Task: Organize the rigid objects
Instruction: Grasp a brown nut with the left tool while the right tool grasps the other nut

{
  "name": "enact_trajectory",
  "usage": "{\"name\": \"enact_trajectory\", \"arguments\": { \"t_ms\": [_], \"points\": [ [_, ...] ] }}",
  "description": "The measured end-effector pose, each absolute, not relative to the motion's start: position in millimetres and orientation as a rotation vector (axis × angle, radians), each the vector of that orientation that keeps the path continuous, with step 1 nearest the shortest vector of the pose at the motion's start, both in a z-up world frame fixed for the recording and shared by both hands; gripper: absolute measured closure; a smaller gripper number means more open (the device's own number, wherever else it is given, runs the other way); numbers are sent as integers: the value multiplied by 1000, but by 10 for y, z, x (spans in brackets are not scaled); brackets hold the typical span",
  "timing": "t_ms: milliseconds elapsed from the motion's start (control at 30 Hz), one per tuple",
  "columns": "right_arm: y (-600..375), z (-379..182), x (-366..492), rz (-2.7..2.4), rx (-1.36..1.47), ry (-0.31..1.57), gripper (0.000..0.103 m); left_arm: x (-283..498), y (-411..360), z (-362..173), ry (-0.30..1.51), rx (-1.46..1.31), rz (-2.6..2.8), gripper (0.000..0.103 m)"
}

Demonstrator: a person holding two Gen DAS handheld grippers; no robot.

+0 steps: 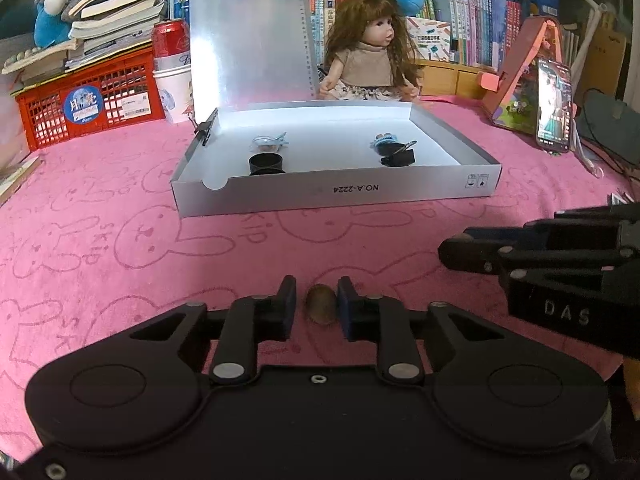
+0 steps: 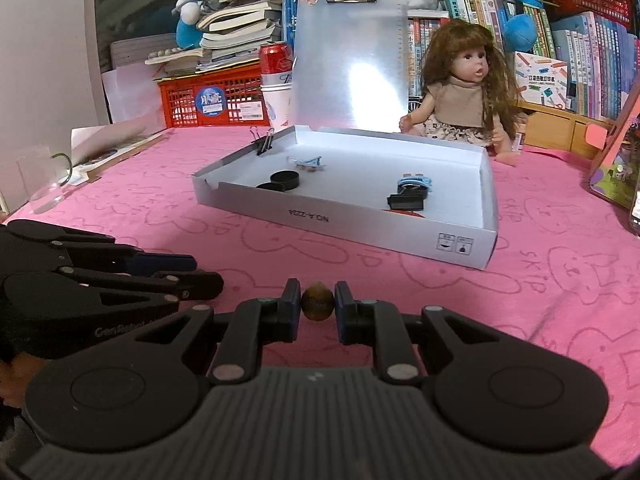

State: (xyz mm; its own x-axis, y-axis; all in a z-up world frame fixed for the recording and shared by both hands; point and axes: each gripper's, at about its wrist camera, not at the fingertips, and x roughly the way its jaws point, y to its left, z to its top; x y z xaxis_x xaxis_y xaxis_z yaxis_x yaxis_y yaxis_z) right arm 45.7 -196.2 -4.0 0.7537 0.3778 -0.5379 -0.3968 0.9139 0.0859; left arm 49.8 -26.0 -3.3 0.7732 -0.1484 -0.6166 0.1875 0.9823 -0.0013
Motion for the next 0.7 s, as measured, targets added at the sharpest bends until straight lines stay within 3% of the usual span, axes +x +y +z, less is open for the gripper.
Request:
{"name": "enact_trajectory", "arguments": {
  "t_ms": [700],
  "points": [
    [-1935, 56, 469, 372, -6, 546, 81, 468, -91, 161, 621, 21, -163, 86]
  ]
}}
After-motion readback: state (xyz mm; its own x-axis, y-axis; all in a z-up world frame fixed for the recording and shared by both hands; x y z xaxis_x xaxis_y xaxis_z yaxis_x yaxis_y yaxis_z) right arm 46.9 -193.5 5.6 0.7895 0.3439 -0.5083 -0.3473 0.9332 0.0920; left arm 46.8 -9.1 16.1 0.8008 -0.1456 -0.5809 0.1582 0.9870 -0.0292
